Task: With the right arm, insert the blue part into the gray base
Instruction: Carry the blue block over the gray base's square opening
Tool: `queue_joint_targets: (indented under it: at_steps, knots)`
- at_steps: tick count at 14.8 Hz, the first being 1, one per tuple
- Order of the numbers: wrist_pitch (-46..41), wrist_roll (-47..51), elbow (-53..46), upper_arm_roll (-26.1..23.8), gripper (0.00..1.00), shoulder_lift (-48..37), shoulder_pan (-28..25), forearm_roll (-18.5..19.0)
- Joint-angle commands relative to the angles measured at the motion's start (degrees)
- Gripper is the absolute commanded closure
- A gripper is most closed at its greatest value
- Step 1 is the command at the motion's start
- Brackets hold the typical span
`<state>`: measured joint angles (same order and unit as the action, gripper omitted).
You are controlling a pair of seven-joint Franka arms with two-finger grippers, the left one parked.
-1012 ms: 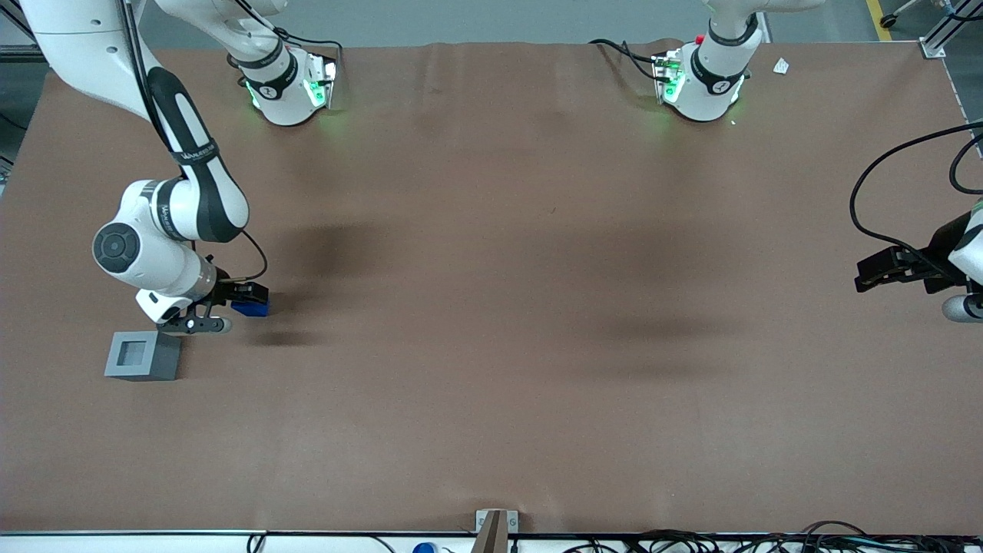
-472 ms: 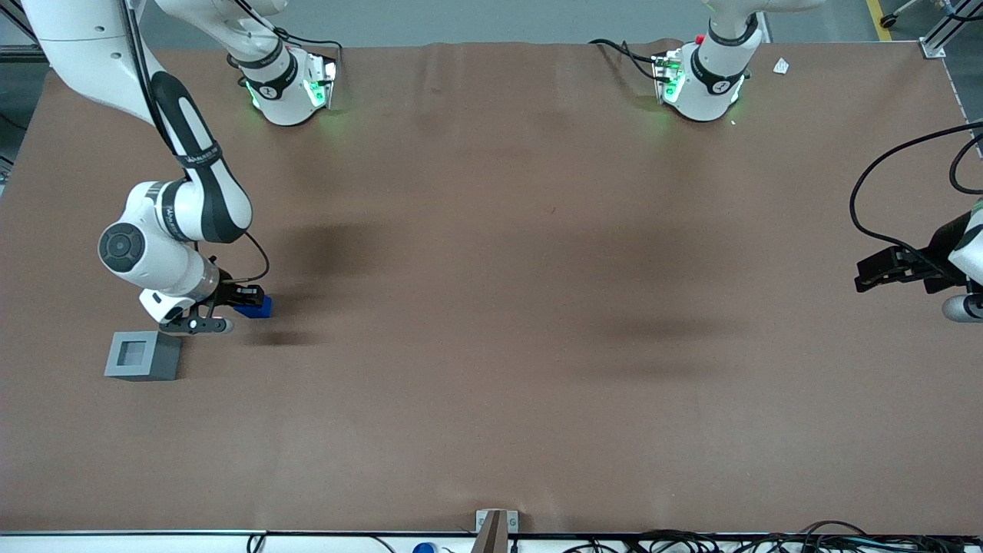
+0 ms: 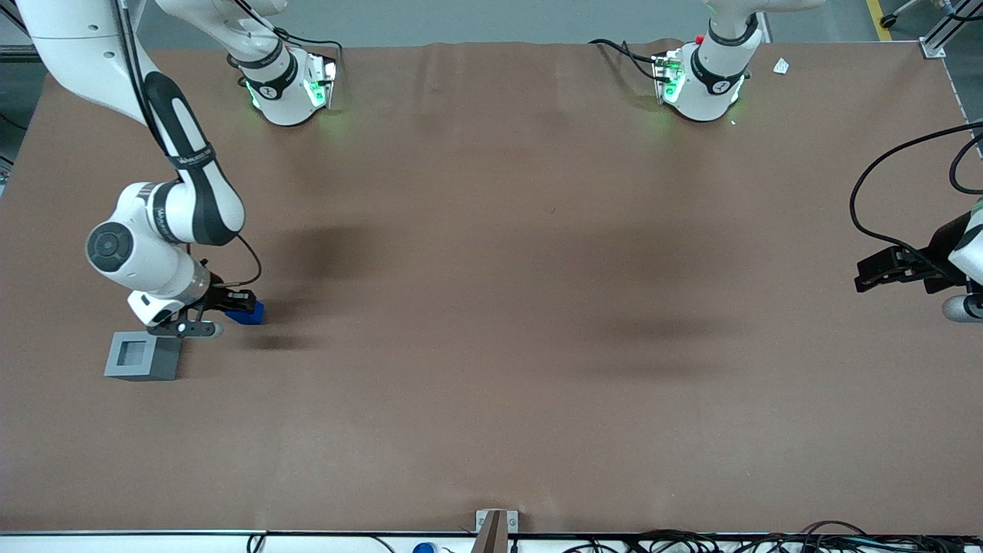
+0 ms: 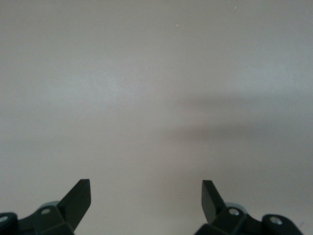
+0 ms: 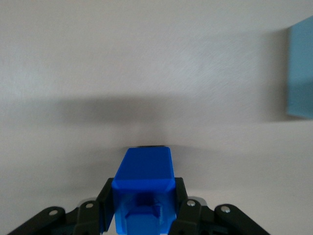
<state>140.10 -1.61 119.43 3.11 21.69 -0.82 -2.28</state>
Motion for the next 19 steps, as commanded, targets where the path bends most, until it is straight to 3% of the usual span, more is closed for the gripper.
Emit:
queue_joint_targets:
  at_steps: [1, 5, 13, 19]
  knots:
    - [-8.14, -0.32, -7.25, -0.39, 1.0, -0.33, 2.84, -0.71]
    - [-18.79, -0.5, -17.28, -0.47, 1.0, -0.07, 4.94, -0.36]
    - [-29.16, -8.57, -34.24, -0.47, 1.0, 8.18, 11.01, 0.17]
    - [-29.97, -12.97, -40.93, -0.39, 1.0, 14.43, 14.0, 0.26]
